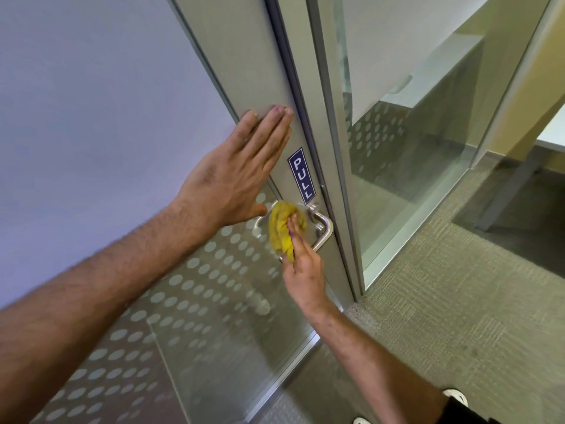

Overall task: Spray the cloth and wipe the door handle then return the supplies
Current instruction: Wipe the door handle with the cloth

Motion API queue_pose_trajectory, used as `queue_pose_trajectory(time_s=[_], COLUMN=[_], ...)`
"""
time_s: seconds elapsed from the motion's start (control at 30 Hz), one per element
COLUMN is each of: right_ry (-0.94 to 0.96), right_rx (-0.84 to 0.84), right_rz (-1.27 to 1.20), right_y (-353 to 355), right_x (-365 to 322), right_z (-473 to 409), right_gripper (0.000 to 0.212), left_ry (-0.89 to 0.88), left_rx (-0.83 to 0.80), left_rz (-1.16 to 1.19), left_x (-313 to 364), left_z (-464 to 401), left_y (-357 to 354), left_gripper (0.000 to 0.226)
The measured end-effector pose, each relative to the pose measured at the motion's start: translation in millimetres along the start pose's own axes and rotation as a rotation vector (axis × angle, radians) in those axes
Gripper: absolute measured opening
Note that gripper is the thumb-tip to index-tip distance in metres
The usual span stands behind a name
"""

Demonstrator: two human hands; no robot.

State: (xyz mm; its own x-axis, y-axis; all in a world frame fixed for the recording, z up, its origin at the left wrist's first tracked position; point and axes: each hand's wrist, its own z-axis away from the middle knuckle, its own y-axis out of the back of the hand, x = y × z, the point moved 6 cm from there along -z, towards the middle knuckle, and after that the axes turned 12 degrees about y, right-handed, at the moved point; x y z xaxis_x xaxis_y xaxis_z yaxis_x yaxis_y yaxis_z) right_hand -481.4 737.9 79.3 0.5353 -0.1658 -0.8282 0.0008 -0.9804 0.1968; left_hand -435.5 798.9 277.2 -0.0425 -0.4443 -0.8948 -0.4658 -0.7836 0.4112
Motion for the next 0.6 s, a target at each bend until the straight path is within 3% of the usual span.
queue_pose_trajectory(time_s=[0.1, 0.23, 0.3, 0.37, 0.43, 0.53, 0.6], right_ry=[0.018, 0.053, 0.12, 0.091, 0.087, 0.086, -0.118], right_rx=[-0.05, 0.283, 0.215, -0.017, -0.128, -0.052, 0.06], right_rz=[-0.061, 0.116, 0.181, 0.109, 0.191, 0.088, -0.141], right_y=[24, 73, 73, 57, 52, 62, 65], right_x=[0, 12, 26, 47, 59, 64, 74], right_z=[4, -22, -36, -38, -29, -17, -7], right_gripper=[0.062, 0.053, 0.049, 0.051, 0.055, 0.043, 0.041], left_ry=[0.005, 0.011, 0.008, 0.001, 0.001, -0.001, 0.0], left_rx=[-0.004, -0.012, -0.012, -0.01, -0.006, -0.005, 0.001], left_rz=[-0.001, 0.001, 0.0, -0.001, -0.006, -0.007, -0.006], left_x=[-1, -2, -2, -1, 0, 0, 1], left_z=[-1, 0, 1, 0, 0, 0, 0], left_y=[1, 1, 1, 1, 0, -1, -2], left_gripper=[0.139, 0.138, 0.138, 0.138, 0.139, 0.138, 0.138])
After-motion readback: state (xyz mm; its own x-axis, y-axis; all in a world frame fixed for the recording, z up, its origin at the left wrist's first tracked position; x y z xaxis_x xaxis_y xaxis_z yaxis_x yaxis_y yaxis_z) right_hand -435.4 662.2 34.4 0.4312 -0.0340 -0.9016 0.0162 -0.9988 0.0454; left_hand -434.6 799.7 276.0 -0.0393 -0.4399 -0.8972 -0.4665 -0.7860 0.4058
